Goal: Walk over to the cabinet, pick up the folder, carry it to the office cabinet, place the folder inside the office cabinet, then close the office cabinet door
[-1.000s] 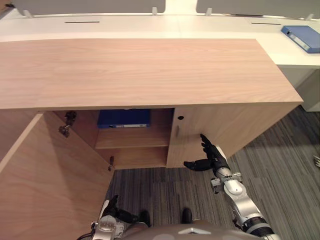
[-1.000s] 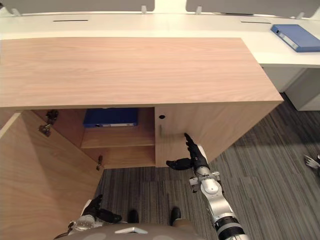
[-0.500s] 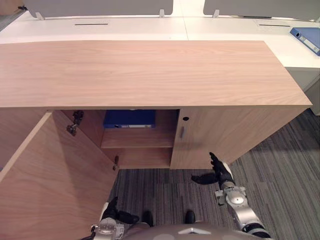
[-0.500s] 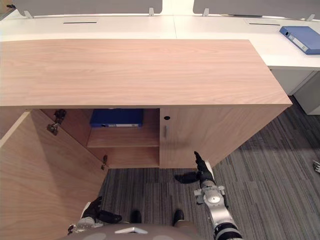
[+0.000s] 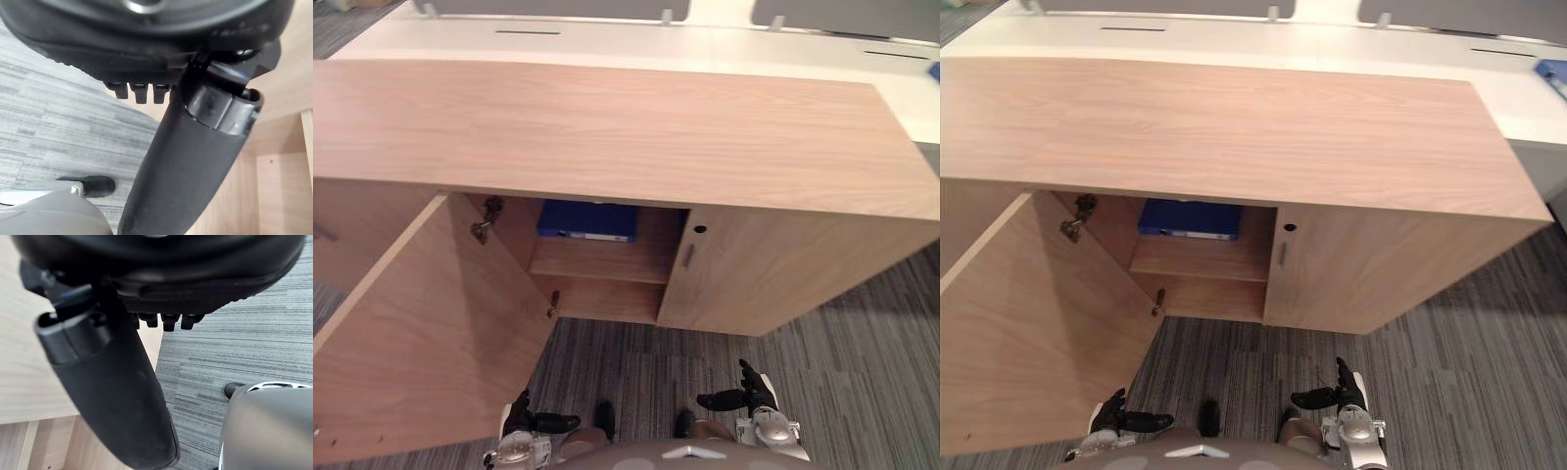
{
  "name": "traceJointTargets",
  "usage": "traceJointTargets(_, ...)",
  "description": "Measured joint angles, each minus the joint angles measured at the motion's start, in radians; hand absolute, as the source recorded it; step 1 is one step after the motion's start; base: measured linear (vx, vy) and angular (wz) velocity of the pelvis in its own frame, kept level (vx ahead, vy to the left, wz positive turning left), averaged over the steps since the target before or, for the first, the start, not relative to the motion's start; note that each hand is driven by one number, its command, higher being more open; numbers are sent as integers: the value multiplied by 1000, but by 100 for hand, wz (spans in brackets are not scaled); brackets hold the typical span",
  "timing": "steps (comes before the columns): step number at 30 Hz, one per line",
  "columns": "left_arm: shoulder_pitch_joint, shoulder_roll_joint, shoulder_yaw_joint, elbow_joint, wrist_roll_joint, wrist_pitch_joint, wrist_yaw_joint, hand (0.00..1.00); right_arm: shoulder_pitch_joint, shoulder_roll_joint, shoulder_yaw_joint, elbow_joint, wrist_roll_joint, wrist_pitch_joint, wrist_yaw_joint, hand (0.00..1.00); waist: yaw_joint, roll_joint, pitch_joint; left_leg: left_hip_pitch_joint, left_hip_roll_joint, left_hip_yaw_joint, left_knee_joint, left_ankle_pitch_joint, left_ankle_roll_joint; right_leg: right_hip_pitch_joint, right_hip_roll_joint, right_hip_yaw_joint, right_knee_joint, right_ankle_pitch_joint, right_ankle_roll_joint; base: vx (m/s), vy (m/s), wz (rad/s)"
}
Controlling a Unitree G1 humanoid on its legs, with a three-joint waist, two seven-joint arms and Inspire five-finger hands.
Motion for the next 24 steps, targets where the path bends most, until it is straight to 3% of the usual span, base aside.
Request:
traceJointTargets(4, 14, -10, 7, 0, -38, 0, 14, 100, -38, 8, 0, 11, 1, 0, -2, 100, 27, 4, -1, -6, -5, -47, -22, 16, 3, 16, 6, -29, -13, -5, -11, 69, -39, 39)
traceJointTargets(8, -10, -15, 25, 0, -38, 0, 14, 100, -82, 13, -6, 21, 11, 0, -13, 100, 32, 6, 10, -39, -6, -128, -18, 36, -10, 42, 23, -37, -65, -1, -26, 76, -45, 71)
traceJointTargets(10, -24, -26, 35, -6, -38, 0, 15, 100, -107, 14, -21, 19, 19, 0, -23, 100, 38, 11, 28, -54, -7, -133, -10, 49, -31, 44, 23, -50, -62, -6, -34, 7, -71, 50)
traceJointTargets(12, -29, -44, 32, -42, -38, 0, 21, 100, -134, 20, -38, 6, 21, -1, -34, 100, 35, 15, 34, -94, -7, -117, -19, 115, -76, 24, 17, -61, -58, 2, -49, -43, -71, 60)
traceJointTargets(13, -30, -44, 31, -52, -38, -1, 20, 100, -133, 25, -38, -3, 22, -1, -37, 100, 34, 12, 35, -95, -5, -111, -32, 115, -89, 19, 8, -63, -63, 6, -57, -41, -19, 47)
traceJointTargets(14, -41, -55, 45, -64, -40, 0, 15, 100, -135, 36, -40, -10, 23, -3, -41, 100, 35, 8, 38, -126, 6, -23, 70, 21, -84, 14, 5, -70, -61, 3, -61, -12, 25, 19)
traceJointTargets(15, -41, -61, 47, -63, -40, 2, 16, 100, -132, 38, -43, -12, 23, -3, -43, 100, 27, 3, 41, -142, 20, 64, 226, -83, -49, 17, 2, -73, -53, 3, -61, 6, 42, 7)
traceJointTargets(17, -43, -78, 37, -61, -35, 0, 10, 100, -110, 44, -67, -12, 25, -2, -48, 100, 5, 14, 43, -104, 35, 114, 266, -130, -64, 44, 4, -81, -51, -4, -50, 12, 40, 9)
traceJointTargets(18, -46, -94, 32, -61, -35, -2, 6, 100, -102, 47, -82, -9, 27, 1, -50, 100, -3, 30, 35, -72, 38, 118, 206, -136, -53, 45, 12, -81, -53, -8, -39, -17, 61, 12)
traceJointTargets(20, -56, -84, 13, -57, -31, -1, -4, 100, -82, 52, -83, 6, 32, 3, -51, 100, -6, 12, 38, -28, 26, 115, 98, -89, -20, 45, 13, -79, -69, 3, -29, -48, 68, 4)
traceJointTargets(24, -52, -71, 6, -23, -32, 1, -2, 100, -64, 50, -123, 71, 57, 14, -57, 100, -6, 11, 35, 27, 9, 107, 8, -42, -4, 79, 11, -83, -113, 26, -17, -18, 43, 4)
